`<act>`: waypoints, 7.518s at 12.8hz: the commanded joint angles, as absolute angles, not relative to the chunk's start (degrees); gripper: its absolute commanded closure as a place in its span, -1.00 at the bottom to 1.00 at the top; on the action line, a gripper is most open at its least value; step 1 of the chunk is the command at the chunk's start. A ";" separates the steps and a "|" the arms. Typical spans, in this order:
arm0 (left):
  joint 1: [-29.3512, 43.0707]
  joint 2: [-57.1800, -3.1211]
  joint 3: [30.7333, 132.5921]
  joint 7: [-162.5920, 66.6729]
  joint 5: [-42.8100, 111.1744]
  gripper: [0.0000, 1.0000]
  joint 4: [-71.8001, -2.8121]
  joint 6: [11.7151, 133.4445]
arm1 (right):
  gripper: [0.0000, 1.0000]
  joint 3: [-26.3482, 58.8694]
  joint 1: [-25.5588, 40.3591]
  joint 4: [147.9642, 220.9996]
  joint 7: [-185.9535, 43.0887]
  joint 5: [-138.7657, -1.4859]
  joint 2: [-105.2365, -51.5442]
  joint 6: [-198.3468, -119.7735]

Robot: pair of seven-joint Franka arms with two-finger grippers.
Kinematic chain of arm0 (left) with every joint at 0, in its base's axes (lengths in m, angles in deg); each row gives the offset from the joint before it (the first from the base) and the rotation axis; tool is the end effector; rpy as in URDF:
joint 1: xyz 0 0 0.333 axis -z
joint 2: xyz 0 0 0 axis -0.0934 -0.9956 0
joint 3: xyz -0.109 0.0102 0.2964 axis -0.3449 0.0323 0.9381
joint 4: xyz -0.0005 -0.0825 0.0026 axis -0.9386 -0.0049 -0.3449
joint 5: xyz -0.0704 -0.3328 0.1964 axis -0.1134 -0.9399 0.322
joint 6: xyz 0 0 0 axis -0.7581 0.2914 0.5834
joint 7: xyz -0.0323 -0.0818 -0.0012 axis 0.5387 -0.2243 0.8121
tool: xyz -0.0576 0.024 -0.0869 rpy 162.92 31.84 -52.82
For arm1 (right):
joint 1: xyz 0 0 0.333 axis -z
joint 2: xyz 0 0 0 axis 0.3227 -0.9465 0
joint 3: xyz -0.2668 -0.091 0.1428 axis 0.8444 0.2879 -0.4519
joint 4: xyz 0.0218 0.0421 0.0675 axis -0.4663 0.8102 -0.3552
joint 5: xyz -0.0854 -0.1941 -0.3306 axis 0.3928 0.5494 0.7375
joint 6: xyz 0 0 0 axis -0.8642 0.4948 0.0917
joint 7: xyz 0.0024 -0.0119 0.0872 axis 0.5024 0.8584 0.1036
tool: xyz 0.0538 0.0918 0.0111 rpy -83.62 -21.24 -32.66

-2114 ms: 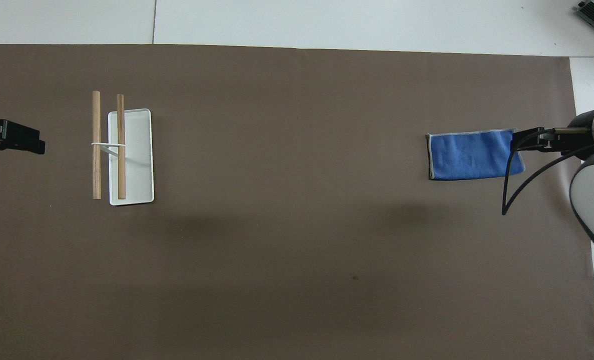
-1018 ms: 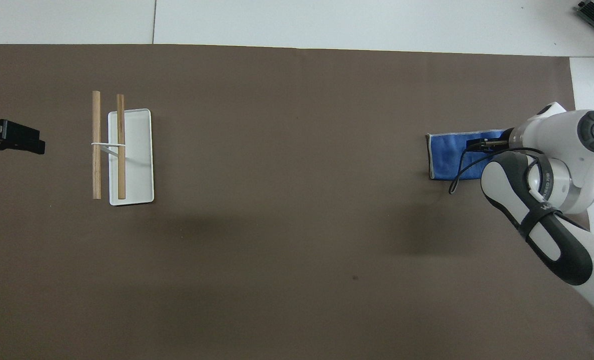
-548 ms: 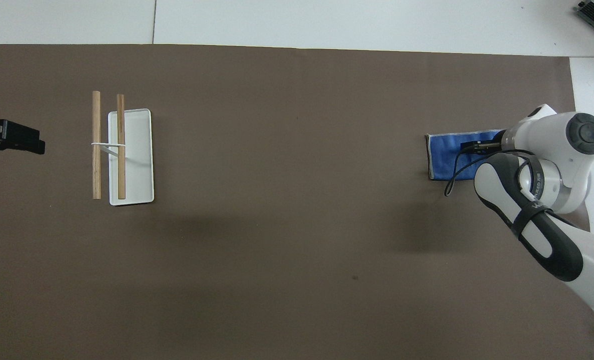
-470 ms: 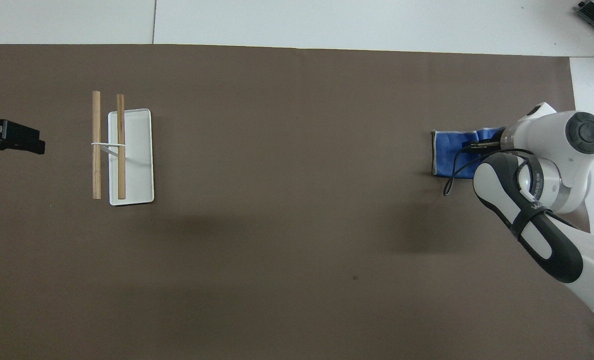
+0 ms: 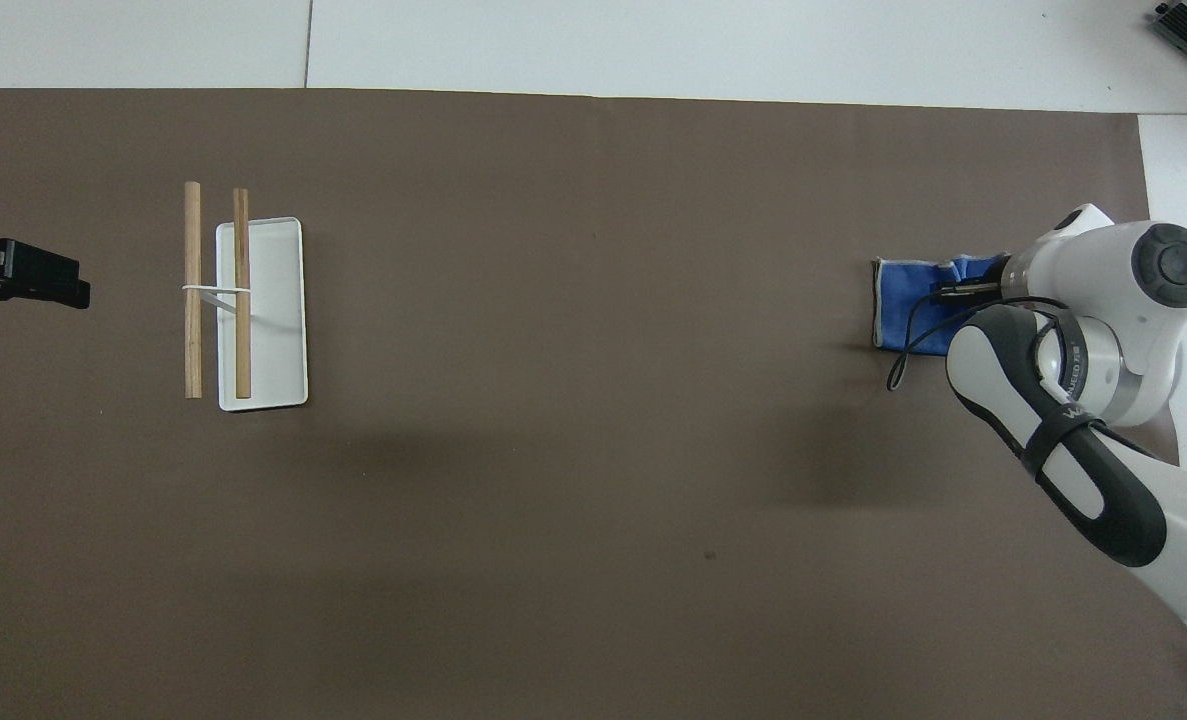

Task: Right arm passes towel to left arm to hang
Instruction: 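Reach the right gripper down onto the blue towel's near edge and grasp, then lift the blue towel with the right gripper toward the table center, then hold the towel with the right gripper while the left gripper reaches it, then close the left gripper on the towel while the right gripper releases, then carry the towel over the sticks with the left gripper while the right withdraws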

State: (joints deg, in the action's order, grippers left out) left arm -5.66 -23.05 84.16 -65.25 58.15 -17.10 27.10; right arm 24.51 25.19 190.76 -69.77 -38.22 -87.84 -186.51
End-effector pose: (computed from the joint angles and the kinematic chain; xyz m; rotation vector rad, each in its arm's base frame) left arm 0.5741 -0.0043 0.6097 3.1189 -0.0551 0.0288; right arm 0.6393 -0.0822 0.2858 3.0862 0.0040 0.2700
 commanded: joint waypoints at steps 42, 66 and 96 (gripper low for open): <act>1.41 -11.48 75.29 -8.31 23.04 -1.00 -44.19 62.39 | 1.00 -2.99 13.11 182.59 -5.34 -79.53 -75.00 -195.80; 1.06 -21.32 65.00 -18.12 13.79 1.00 -44.56 91.52 | 1.00 -2.99 11.71 183.39 -5.43 -79.17 -74.56 -195.45; -3.42 -22.56 89.17 -38.44 13.79 1.00 -55.08 95.72 | -1.00 8.14 28.95 185.42 -53.94 -41.40 -56.28 -146.41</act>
State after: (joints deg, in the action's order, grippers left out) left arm -3.55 -25.04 89.28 -37.66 14.16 -50.07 92.39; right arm 5.37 30.94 187.32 -52.57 -44.15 -56.43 -148.65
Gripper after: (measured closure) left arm 0.978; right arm 0.000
